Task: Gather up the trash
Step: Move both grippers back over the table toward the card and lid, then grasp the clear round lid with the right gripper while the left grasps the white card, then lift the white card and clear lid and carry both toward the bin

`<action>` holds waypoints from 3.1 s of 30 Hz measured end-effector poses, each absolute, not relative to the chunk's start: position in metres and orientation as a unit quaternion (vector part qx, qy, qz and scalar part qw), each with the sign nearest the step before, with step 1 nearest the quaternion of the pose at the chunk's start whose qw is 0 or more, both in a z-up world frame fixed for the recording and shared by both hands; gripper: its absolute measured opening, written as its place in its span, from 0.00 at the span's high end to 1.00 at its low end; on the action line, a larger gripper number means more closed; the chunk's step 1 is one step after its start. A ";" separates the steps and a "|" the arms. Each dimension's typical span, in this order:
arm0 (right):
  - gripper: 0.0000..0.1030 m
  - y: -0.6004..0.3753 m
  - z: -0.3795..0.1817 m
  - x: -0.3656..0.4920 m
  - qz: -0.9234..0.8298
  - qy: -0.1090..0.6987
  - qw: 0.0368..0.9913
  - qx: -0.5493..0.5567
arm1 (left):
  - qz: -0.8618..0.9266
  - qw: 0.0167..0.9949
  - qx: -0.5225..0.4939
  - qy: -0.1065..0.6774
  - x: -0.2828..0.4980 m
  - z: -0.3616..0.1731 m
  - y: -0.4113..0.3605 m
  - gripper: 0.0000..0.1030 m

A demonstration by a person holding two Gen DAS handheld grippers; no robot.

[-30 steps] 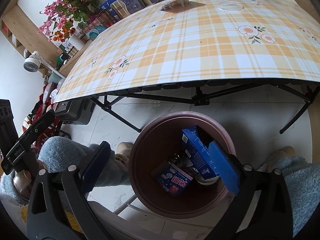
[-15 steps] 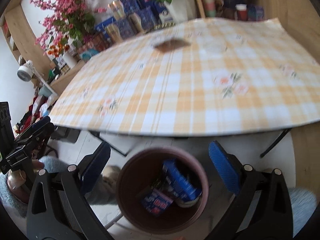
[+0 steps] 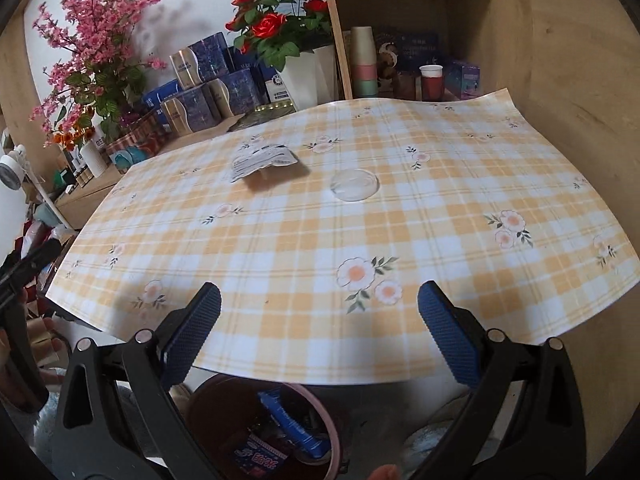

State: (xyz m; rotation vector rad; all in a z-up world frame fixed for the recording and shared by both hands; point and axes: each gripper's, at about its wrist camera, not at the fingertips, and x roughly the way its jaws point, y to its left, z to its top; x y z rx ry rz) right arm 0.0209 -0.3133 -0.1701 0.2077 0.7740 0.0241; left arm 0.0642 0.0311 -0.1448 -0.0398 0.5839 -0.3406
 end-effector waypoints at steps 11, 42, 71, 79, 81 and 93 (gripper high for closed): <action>0.06 -0.337 -0.195 0.060 0.001 0.410 0.909 0.076 | -0.178 0.930 -0.002 0.321 0.103 -0.157 0.020 0.06; 0.08 -0.335 -0.257 0.254 0.015 0.483 0.876 -0.002 | -0.166 0.862 -0.185 0.442 0.231 -0.193 -0.004 0.14; 0.35 -0.339 -0.248 0.240 0.047 0.435 0.899 0.031 | -0.190 0.715 -0.474 0.477 0.327 -0.278 -0.053 0.57; 0.35 -0.340 -0.250 0.241 0.052 0.441 0.895 0.037 | -0.179 0.733 -0.444 0.484 0.337 -0.284 -0.067 0.71; 0.35 -0.339 -0.251 0.241 0.053 0.442 0.895 0.035 | -0.181 0.731 -0.436 0.492 0.339 -0.288 -0.069 0.75; 0.35 -0.339 -0.250 0.239 0.048 0.438 0.897 0.037 | -0.238 0.831 -0.243 0.440 0.318 -0.224 -0.085 0.93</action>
